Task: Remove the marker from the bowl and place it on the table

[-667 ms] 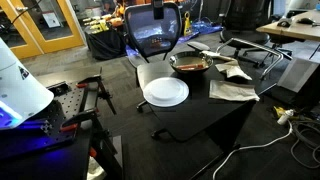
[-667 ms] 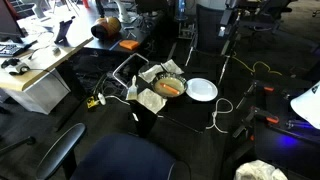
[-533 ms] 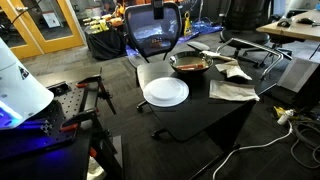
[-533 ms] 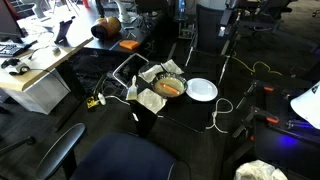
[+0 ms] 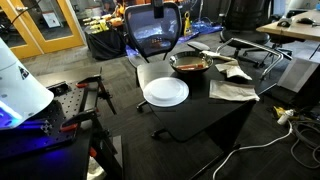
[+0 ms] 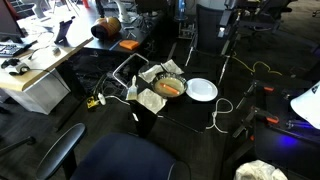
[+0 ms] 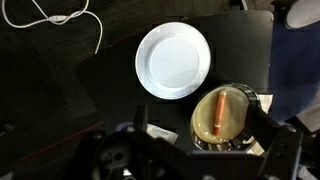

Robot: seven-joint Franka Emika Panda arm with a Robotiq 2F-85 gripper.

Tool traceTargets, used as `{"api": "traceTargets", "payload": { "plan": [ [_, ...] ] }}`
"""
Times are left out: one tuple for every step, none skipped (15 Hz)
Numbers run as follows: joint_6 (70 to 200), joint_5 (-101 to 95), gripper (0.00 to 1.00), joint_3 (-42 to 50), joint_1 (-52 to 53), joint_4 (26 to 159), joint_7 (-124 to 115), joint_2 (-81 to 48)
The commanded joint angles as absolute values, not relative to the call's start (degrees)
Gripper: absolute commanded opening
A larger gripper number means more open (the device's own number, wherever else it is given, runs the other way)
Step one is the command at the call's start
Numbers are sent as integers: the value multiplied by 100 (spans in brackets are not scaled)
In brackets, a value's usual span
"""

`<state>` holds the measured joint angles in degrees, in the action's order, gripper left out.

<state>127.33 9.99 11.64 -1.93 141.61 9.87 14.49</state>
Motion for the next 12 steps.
{"api": "traceTargets", "payload": {
  "plan": [
    [12799,884,100,748,-149,13957,767,1219],
    [12831,857,100,626,-108,13909,716,1144],
    [12853,818,100,485,-76,13835,595,1039],
    [12939,766,100,339,-44,13758,415,898],
    [13001,762,100,225,-4,13681,280,776],
    [13138,703,100,100,20,13587,53,607],
    [13335,638,100,-12,44,13492,-205,419],
    [13522,519,100,-98,63,13412,-448,256],
    [13715,425,100,-168,87,13300,-713,41],
    [13914,299,100,-219,113,13196,-955,-178],
    [14037,170,100,-256,147,13084,-1196,-370],
    [14181,14,100,-274,191,12979,-1420,-571]
  ]
}}
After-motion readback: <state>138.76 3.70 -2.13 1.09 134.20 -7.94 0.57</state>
